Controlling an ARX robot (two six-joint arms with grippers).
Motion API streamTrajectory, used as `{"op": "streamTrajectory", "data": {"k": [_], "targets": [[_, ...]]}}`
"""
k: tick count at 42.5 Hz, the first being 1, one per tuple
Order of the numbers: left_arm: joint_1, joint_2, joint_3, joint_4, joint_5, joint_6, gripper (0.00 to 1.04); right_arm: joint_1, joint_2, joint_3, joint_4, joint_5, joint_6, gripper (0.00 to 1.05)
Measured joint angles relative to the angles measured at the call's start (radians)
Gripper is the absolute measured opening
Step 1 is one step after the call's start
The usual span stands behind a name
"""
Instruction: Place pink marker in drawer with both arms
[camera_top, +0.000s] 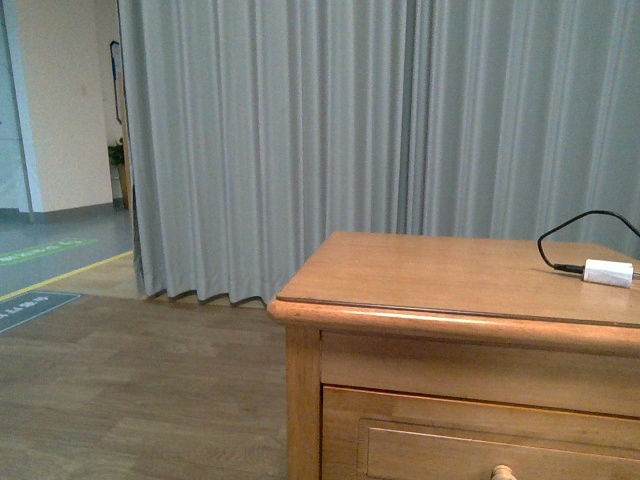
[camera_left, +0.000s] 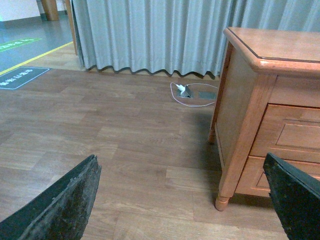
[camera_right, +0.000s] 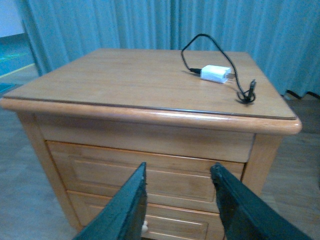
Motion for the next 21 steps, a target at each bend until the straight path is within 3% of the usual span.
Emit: {"op": "streamTrajectory", "data": {"k": [8, 21], "targets": [[0.000, 0.000, 0.000, 0.000, 0.000, 0.000, 0.99, -0.024, -0.076, -0.059, -0.010, -0.003, -0.003, 0.01], [0.000, 0.000, 0.000, 0.000, 0.000, 0.000, 0.99, -0.024, -0.225, -0.134, -0.084, -0.003, -0.002, 0.01]]}}
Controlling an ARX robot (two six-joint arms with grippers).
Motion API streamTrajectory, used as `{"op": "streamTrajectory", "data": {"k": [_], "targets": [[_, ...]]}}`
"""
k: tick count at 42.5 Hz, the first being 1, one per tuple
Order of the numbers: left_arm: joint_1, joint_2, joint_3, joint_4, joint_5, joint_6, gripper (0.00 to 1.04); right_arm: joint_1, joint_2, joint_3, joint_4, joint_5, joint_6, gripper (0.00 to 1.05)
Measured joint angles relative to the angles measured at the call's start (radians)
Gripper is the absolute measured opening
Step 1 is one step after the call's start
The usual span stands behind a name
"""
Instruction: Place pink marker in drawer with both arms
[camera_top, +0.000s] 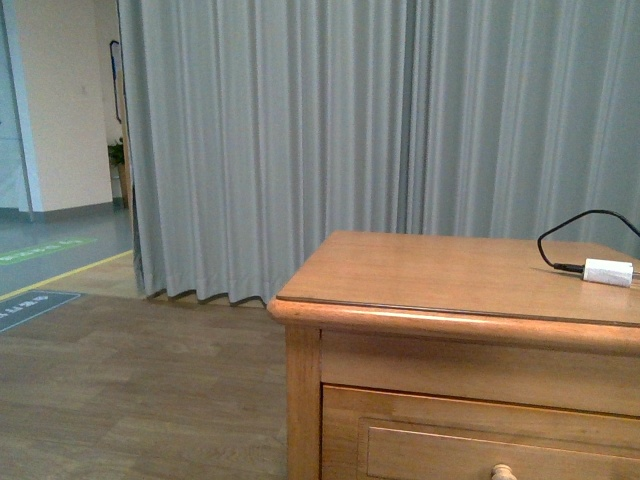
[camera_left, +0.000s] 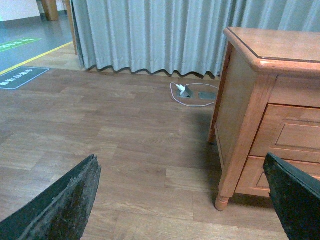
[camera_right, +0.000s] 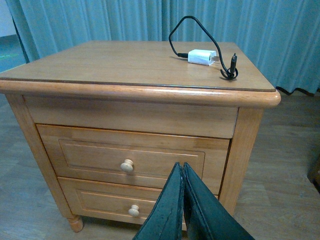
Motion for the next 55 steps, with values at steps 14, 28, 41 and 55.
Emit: {"op": "streamTrajectory", "data": {"k": [14, 28, 41, 55], "targets": [[0.000, 0.000, 0.000, 0.000, 0.000, 0.000, 0.99, 0.000, -0.120, -0.056, -0.057, -0.002, 0.000, 0.01], [0.000, 0.000, 0.000, -0.001, 0.000, 0.000, 0.99, 0.000, -0.217, -0.056, -0.151, -0.003, 0.000, 0.01], [0.000, 0.000, 0.000, -0.001, 0.000, 0.000, 0.99, 0.000, -0.390, -0.055, -0.331, -0.003, -0.001, 0.01], [0.000, 0.000, 0.000, -0.001, 0.000, 0.000, 0.99, 0.000, -0.391, -0.055, -0.331, -0.003, -0.002, 0.30]]}}
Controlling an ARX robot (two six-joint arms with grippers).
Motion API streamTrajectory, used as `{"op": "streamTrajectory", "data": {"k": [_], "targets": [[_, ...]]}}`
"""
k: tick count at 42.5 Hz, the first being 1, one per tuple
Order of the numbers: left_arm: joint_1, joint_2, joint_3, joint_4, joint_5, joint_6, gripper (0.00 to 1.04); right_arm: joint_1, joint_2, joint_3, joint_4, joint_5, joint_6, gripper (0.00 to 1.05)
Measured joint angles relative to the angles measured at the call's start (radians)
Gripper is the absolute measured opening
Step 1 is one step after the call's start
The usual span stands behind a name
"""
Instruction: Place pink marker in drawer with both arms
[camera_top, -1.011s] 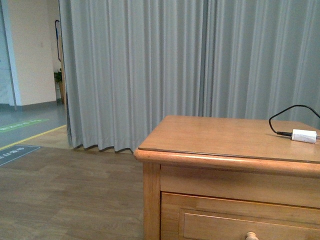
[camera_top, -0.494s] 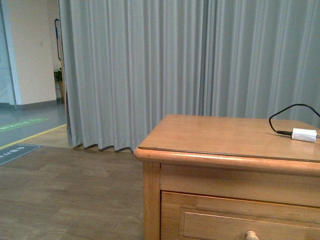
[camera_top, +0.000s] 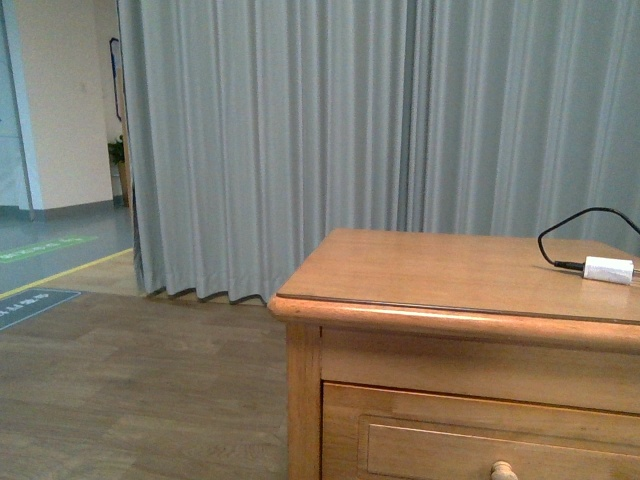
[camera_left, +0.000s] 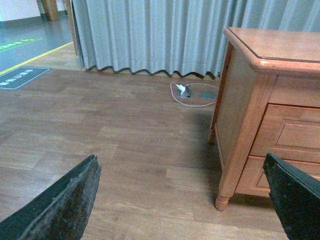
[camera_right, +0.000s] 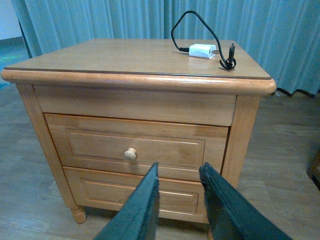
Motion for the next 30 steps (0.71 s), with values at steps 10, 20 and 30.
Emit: {"op": "streamTrajectory", "data": {"k": [10, 20, 30], "targets": [[0.000, 0.000, 0.000, 0.000, 0.000, 0.000, 0.99, 0.000, 0.000, 0.000, 0.000, 0.000, 0.000, 0.78], [0.000, 0.000, 0.000, 0.000, 0.000, 0.000, 0.99, 0.000, 0.000, 0.000, 0.000, 0.000, 0.000, 0.96], [0.000, 0.000, 0.000, 0.000, 0.000, 0.000, 0.99, 0.000, 0.000, 0.000, 0.000, 0.000, 0.000, 0.96]]}}
